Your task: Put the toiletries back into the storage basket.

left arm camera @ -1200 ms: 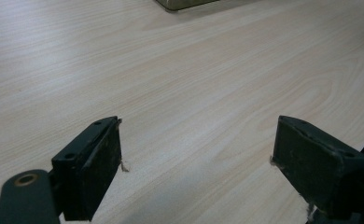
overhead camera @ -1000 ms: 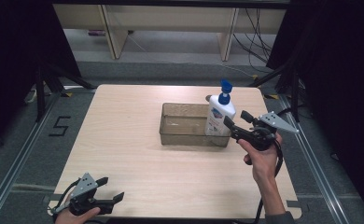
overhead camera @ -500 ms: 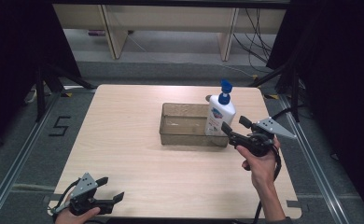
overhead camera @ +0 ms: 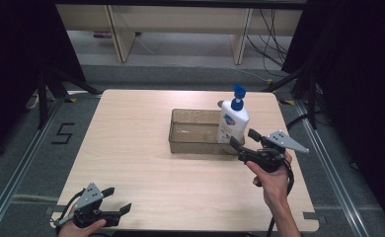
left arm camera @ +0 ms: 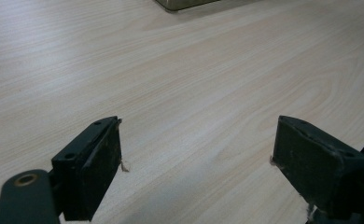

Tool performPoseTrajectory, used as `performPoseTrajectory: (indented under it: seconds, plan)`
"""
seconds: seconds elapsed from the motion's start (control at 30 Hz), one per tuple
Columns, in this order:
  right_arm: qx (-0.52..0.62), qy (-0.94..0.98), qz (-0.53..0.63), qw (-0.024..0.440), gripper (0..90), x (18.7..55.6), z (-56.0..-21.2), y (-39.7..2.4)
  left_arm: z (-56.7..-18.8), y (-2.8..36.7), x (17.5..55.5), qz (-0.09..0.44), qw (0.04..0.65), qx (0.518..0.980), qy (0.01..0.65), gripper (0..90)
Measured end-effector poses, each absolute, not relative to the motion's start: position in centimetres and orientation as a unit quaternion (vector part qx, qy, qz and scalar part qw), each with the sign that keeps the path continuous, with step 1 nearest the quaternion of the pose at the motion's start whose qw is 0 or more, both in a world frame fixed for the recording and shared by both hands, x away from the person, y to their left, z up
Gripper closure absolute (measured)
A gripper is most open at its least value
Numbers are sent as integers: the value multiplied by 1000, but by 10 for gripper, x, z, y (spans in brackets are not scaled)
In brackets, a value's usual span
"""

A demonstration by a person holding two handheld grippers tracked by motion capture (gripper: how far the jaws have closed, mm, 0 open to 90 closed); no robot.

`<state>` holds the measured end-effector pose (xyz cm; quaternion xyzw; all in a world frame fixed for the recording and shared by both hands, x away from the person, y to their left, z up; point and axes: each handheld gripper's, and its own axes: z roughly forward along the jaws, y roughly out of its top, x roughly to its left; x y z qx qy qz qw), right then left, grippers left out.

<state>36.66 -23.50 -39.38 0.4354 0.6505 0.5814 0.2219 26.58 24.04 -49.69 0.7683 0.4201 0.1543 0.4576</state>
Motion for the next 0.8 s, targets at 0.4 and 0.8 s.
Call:
performPoseTrajectory:
  seconds: [0.4,0.8]
  plan:
    - [435,657,577,214,214,361,-404,-230,-497,241,266,156,454,770,420,148]
    - [429,654,592,195,213,353,-415,-225,-497,241,266,157,455,770,419,148]
